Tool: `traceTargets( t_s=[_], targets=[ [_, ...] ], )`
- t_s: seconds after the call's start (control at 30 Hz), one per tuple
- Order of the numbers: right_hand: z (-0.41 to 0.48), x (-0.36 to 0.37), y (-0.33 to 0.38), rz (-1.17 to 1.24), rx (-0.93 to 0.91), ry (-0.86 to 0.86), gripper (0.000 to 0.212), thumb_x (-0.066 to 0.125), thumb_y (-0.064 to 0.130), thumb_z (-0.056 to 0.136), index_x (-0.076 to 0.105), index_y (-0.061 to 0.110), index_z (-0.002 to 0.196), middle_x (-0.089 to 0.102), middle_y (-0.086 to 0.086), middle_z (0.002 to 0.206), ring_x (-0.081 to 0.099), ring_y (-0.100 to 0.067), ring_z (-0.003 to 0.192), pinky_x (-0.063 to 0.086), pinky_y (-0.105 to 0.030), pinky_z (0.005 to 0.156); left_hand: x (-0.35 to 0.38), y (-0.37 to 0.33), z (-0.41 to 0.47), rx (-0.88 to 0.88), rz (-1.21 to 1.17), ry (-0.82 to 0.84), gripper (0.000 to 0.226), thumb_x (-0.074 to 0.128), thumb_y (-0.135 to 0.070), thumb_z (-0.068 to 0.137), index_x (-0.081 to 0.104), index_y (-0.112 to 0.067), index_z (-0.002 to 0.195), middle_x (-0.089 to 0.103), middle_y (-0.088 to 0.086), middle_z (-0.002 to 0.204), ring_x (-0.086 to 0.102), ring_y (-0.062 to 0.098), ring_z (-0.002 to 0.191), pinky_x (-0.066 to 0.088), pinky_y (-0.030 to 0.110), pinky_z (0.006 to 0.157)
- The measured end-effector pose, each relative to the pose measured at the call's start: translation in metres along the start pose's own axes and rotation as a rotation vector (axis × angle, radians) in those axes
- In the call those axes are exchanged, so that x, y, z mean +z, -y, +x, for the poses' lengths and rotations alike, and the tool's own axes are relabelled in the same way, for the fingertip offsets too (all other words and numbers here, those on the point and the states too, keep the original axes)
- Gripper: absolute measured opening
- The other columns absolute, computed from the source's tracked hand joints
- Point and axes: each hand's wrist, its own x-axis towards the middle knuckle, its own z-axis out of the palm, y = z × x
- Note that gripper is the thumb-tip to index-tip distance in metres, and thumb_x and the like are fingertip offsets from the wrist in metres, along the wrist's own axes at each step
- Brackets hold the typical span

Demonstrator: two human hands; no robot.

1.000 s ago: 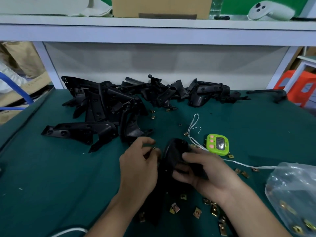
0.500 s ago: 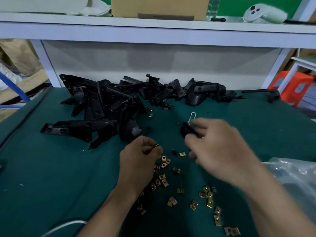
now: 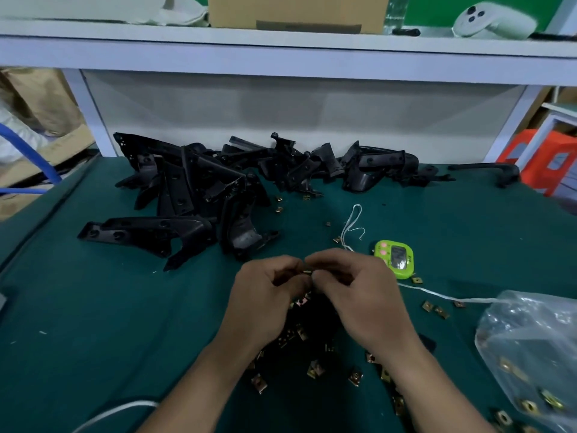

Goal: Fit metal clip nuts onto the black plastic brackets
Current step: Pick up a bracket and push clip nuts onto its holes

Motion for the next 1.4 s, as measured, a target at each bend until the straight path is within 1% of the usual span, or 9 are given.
traceTargets(
  t_s=[0.07,0.2,0.4,0.8,0.93,1.03,1.2,1.3,1.4],
  targets=[
    [-0.001,0.002,-0.005,0.037,0.001,-0.025,0.027,0.071,0.002,0.085,0.078,0.027,0.086,0.075,0.015,0.078,0.071,-0.003,0.075,0.05,-0.011,0.066,0.0,0.0,0.001,0.03,0.017,0.046,0.007,0.074,-0.015,0.085,0.078,-0.021,0.084,0.071,0.003,0.071,0.065,0.021,0.067,0.05,0.041,0.062],
    [0.0,-0.005,-0.009,0.137,0.048,-0.042,0.025,0.075,0.0,0.08,0.079,0.025,0.075,0.072,0.004,0.064,0.065,-0.006,0.056,0.046,-0.015,0.053,-0.002,-0.001,0.0,0.004,-0.007,0.047,0.017,0.076,-0.012,0.083,0.081,-0.027,0.079,0.073,0.002,0.066,0.068,0.025,0.064,0.051,0.037,0.058],
    [0.001,-0.007,-0.015,0.257,0.12,-0.038,0.023,0.074,-0.001,0.079,0.078,0.021,0.074,0.067,-0.004,0.057,0.055,-0.009,0.047,0.042,-0.019,0.047,-0.003,-0.009,-0.001,-0.054,-0.058,0.041,0.021,0.081,-0.008,0.08,0.083,-0.028,0.073,0.075,0.0,0.065,0.07,0.012,0.06,0.053,0.021,0.058],
    [0.002,0.001,-0.021,0.373,0.151,0.007,0.019,0.075,-0.008,0.079,0.077,0.01,0.074,0.068,-0.015,0.061,0.058,-0.019,0.05,0.049,-0.024,0.051,-0.005,-0.009,-0.001,-0.235,-0.027,0.008,0.02,0.078,-0.014,0.082,0.077,-0.018,0.062,0.068,0.009,0.054,0.062,0.015,0.046,0.044,0.019,0.046],
    [0.001,-0.005,-0.019,0.245,0.099,0.071,0.019,0.081,0.004,0.075,0.08,0.02,0.086,0.074,-0.005,0.073,0.069,-0.017,0.064,0.057,-0.029,0.062,-0.007,-0.01,-0.002,-0.18,-0.054,0.034,0.025,0.073,-0.01,0.088,0.076,-0.019,0.065,0.067,0.008,0.055,0.06,0.014,0.046,0.044,0.019,0.046],
    [-0.001,-0.009,-0.017,0.093,0.044,0.084,0.019,0.081,0.006,0.072,0.08,0.024,0.079,0.075,0.002,0.072,0.072,-0.014,0.065,0.057,-0.028,0.061,-0.006,-0.012,-0.002,-0.149,-0.076,0.064,0.026,0.07,-0.008,0.091,0.075,-0.017,0.067,0.067,0.01,0.056,0.059,0.017,0.046,0.042,0.019,0.046],
    [0.0,-0.019,-0.018,0.142,0.051,-0.037,0.024,0.084,0.008,0.074,0.08,0.03,0.084,0.076,0.005,0.075,0.071,-0.01,0.068,0.056,-0.022,0.063,-0.014,-0.01,0.002,-0.161,-0.176,-0.03,0.026,0.068,-0.006,0.093,0.074,-0.011,0.069,0.063,0.012,0.054,0.056,0.019,0.046,0.044,0.022,0.046],
    [-0.005,-0.013,-0.014,0.057,-0.021,0.005,0.034,0.088,0.014,0.067,0.08,0.032,0.095,0.076,0.012,0.082,0.072,-0.007,0.074,0.057,-0.02,0.067,-0.013,-0.01,0.001,-0.145,-0.183,0.032,0.028,0.066,-0.003,0.093,0.074,-0.013,0.068,0.063,0.009,0.054,0.056,0.017,0.047,0.044,0.021,0.047],
    [-0.007,-0.006,-0.013,0.099,-0.066,0.02,0.024,0.084,0.008,0.074,0.081,0.027,0.088,0.076,0.009,0.077,0.073,-0.011,0.071,0.059,-0.028,0.065,-0.005,-0.012,-0.001,-0.138,-0.135,0.113,0.029,0.066,-0.003,0.093,0.074,-0.013,0.068,0.064,0.009,0.055,0.057,0.018,0.047,0.045,0.022,0.048]
  ],
)
